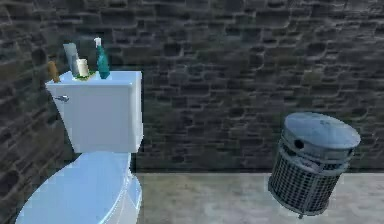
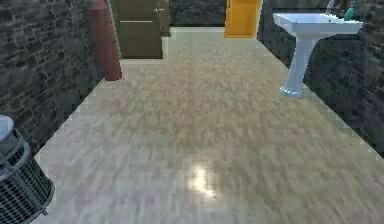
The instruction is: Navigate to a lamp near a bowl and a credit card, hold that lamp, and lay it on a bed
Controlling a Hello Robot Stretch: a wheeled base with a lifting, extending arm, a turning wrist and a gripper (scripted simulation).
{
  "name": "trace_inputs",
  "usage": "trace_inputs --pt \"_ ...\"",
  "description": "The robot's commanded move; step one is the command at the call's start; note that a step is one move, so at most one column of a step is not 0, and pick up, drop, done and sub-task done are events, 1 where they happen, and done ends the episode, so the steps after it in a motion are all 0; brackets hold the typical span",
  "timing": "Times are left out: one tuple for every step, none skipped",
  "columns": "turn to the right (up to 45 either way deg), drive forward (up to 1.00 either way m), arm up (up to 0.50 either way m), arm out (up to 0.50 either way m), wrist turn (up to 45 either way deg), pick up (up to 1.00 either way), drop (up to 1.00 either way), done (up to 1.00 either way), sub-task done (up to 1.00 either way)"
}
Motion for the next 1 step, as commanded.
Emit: trace_inputs --pt "45.0 0.00 0.00 0.00 0.0 0.00 0.00 0.00 0.00"
